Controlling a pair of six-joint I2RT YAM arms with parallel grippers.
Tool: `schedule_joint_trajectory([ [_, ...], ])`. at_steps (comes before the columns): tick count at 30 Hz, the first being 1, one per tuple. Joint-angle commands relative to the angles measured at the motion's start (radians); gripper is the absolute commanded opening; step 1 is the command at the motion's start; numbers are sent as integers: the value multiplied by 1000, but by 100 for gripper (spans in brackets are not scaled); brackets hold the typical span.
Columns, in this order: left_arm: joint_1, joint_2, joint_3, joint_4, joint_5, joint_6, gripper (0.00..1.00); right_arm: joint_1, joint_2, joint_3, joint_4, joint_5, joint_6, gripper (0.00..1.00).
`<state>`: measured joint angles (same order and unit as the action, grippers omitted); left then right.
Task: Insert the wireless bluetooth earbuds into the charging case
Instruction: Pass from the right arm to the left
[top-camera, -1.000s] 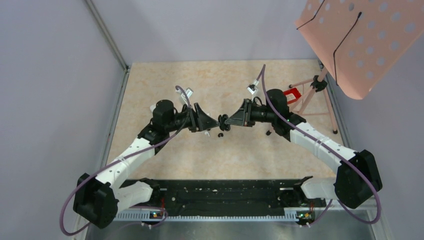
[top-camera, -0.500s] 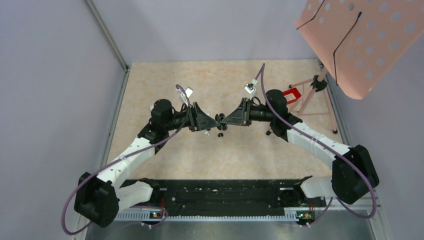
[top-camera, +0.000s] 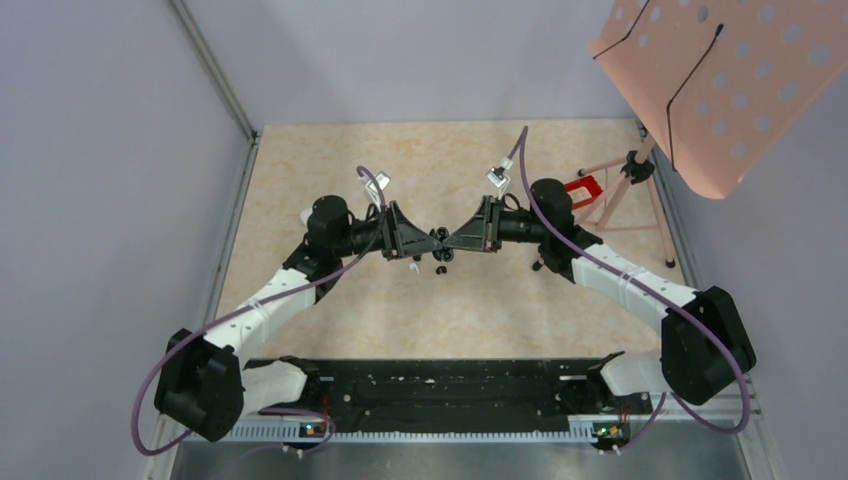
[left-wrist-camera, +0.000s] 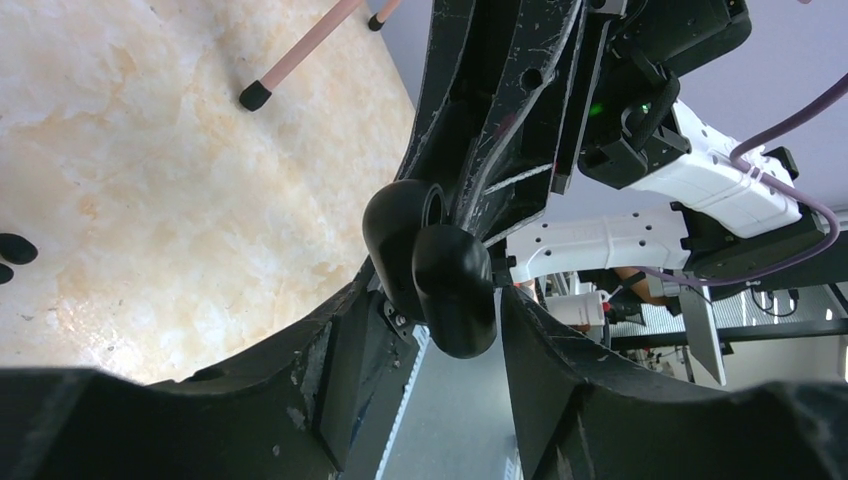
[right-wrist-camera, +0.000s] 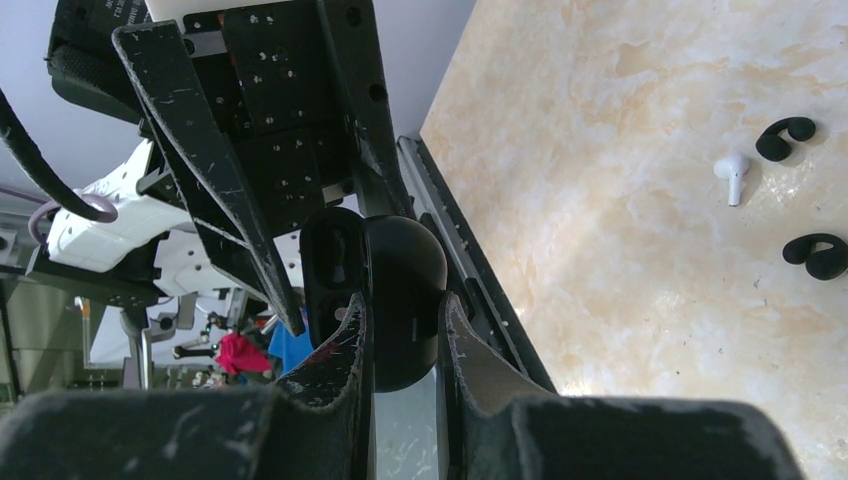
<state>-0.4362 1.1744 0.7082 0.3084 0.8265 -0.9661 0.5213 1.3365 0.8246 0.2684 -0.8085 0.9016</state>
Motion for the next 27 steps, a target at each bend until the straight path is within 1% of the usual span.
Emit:
schedule_joint_trajectory([
  [1, 9, -2, 10, 80, 26, -14, 55, 1, -1, 13, 45, -13, -6, 0],
  [6, 12, -4, -2, 106, 27, -37, 49, 1, -3, 11, 41, -12, -6, 0],
  [15, 11, 11, -5, 104, 33, -40, 47, 1, -11, 14, 36, -9, -10, 0],
  [20, 11, 14, -3, 100, 29, -39, 35, 2, -13, 15, 32, -8, -12, 0],
  [22, 12, 13, -2, 97, 26, -38, 29, 0, -12, 15, 30, -6, -14, 0],
  [27, 11, 11, -4, 87, 17, -36, 19, 0, -13, 14, 23, -3, -17, 0],
])
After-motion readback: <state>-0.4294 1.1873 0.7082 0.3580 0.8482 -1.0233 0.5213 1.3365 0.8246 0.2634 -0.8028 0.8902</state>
